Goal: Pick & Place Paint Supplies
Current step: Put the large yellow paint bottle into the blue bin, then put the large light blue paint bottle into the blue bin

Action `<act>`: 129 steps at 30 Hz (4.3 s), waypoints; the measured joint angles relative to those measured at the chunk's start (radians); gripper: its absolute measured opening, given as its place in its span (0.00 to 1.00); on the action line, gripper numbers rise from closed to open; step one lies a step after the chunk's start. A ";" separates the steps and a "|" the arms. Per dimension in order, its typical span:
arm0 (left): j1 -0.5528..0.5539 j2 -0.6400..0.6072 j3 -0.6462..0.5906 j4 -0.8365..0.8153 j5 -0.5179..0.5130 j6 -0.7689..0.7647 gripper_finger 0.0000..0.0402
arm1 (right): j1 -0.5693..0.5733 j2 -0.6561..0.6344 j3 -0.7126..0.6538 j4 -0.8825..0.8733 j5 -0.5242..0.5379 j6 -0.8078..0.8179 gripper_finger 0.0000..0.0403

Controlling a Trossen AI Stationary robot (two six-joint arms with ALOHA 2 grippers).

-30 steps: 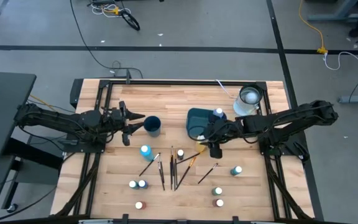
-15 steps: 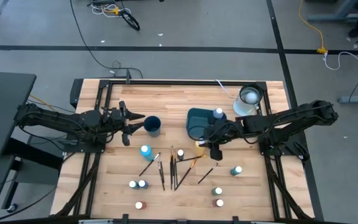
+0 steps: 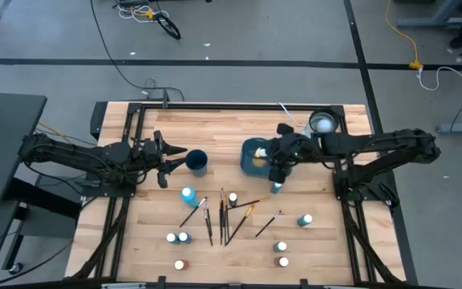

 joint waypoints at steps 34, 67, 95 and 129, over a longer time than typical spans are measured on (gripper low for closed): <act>0.000 0.000 0.000 0.007 0.056 -0.001 0.38 | -0.154 0.001 -0.284 0.283 0.054 -0.017 0.47; 0.000 0.004 0.000 -0.053 0.276 0.189 0.41 | -0.045 -0.063 -0.286 0.831 -0.241 -0.030 0.57; 0.000 0.301 0.000 -0.157 0.553 0.261 0.58 | 0.037 0.065 -0.285 0.944 -0.271 -0.020 0.53; 0.104 0.583 0.508 -0.079 0.256 0.173 0.31 | 0.148 -0.267 -0.425 0.408 -0.036 -0.042 0.53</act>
